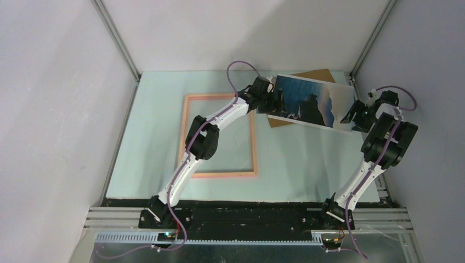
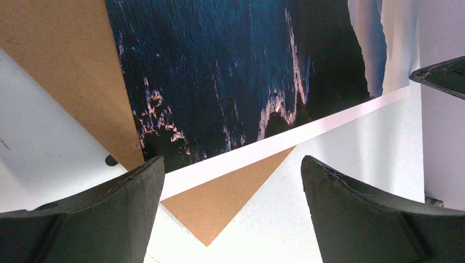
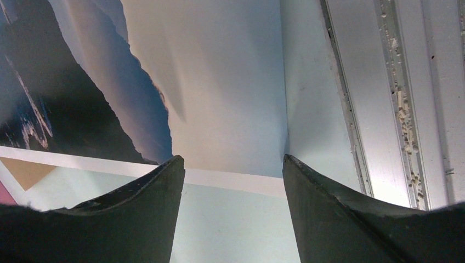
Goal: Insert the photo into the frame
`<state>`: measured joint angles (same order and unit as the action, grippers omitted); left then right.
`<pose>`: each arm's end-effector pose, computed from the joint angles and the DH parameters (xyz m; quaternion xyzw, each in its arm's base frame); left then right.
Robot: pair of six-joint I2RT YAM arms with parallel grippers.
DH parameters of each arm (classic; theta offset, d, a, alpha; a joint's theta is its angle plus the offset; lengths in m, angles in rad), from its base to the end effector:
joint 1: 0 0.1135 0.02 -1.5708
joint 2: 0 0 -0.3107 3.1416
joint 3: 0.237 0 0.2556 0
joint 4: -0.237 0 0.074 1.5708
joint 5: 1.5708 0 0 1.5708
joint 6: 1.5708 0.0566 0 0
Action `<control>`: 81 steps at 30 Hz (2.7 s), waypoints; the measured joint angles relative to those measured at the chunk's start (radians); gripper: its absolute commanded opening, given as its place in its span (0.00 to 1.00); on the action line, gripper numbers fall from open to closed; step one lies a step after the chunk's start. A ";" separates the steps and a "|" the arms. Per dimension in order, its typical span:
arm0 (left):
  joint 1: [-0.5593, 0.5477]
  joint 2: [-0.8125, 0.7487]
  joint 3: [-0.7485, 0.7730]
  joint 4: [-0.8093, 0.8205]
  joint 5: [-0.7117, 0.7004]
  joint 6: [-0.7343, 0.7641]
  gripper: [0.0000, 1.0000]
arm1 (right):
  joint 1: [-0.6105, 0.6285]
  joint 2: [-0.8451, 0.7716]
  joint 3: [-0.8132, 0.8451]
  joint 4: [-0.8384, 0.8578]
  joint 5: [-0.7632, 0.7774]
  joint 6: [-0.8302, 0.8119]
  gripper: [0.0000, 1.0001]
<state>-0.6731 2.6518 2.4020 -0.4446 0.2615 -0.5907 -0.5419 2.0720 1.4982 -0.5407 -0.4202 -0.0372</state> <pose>0.4980 -0.4158 0.1741 0.0923 0.8947 -0.3438 0.2697 0.4111 -0.2205 0.1887 0.1922 0.9343 0.1315 0.2700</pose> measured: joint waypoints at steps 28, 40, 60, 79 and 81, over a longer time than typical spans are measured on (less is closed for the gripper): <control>-0.004 0.000 0.000 0.001 -0.050 0.015 0.99 | -0.015 0.000 0.013 -0.012 0.009 -0.046 0.70; -0.004 0.000 -0.008 0.008 -0.039 -0.004 0.97 | -0.007 0.037 0.100 -0.060 -0.014 -0.032 0.69; -0.010 0.000 -0.018 0.025 -0.010 -0.023 0.96 | -0.006 0.075 0.122 -0.082 -0.013 -0.026 0.68; -0.010 0.000 -0.018 0.024 -0.009 -0.023 0.95 | -0.005 0.110 0.182 -0.142 -0.023 -0.042 0.66; -0.010 0.000 -0.018 0.024 -0.003 -0.023 0.95 | -0.005 0.115 0.190 -0.149 -0.026 -0.042 0.66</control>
<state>-0.6834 2.6518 2.3844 -0.4202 0.2581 -0.6136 -0.5465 2.1868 1.6882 -0.6895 -0.4465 -0.0792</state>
